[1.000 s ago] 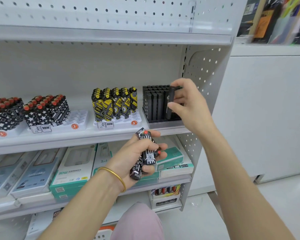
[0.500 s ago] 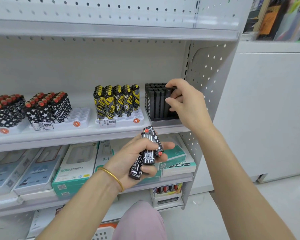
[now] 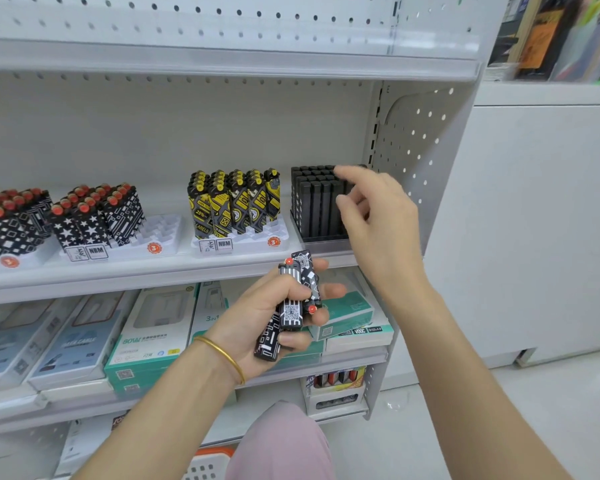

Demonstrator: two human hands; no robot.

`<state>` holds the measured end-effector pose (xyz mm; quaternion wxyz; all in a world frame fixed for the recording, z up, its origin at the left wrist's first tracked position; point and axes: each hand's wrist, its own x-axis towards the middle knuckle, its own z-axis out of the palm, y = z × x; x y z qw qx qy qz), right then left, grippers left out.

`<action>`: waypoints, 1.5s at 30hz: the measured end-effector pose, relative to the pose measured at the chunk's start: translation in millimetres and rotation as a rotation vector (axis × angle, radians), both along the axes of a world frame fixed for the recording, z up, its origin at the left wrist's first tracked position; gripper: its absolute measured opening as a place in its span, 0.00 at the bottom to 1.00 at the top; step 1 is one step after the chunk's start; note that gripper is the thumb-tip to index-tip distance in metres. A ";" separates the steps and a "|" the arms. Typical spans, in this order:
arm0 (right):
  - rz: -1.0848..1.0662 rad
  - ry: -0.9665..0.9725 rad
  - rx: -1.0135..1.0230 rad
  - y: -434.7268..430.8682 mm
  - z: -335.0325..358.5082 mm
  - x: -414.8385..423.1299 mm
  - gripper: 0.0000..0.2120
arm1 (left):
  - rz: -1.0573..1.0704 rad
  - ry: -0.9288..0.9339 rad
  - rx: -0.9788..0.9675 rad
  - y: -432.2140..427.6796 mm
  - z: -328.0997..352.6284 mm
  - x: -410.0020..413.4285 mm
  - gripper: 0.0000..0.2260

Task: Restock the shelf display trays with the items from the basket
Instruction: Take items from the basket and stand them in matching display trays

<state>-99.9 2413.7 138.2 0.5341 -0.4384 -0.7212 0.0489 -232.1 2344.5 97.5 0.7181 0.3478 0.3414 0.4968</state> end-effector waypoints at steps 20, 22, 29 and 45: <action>0.635 0.107 -0.624 -34.1 -3.2 -14.7 0.09 | 0.345 0.092 0.093 -20.6 14.4 -36.3 0.07; 0.615 0.011 -0.540 -40.3 -4.0 -31.9 0.11 | 0.377 0.095 0.112 -29.4 15.5 -48.8 0.09; 0.669 -0.054 -0.502 -59.0 -9.9 -99.8 0.12 | 0.479 0.196 0.136 -59.7 16.6 -106.2 0.08; 0.659 0.095 -0.339 -24.5 19.6 -189.6 0.18 | 0.396 0.007 0.010 -73.1 19.5 -163.1 0.22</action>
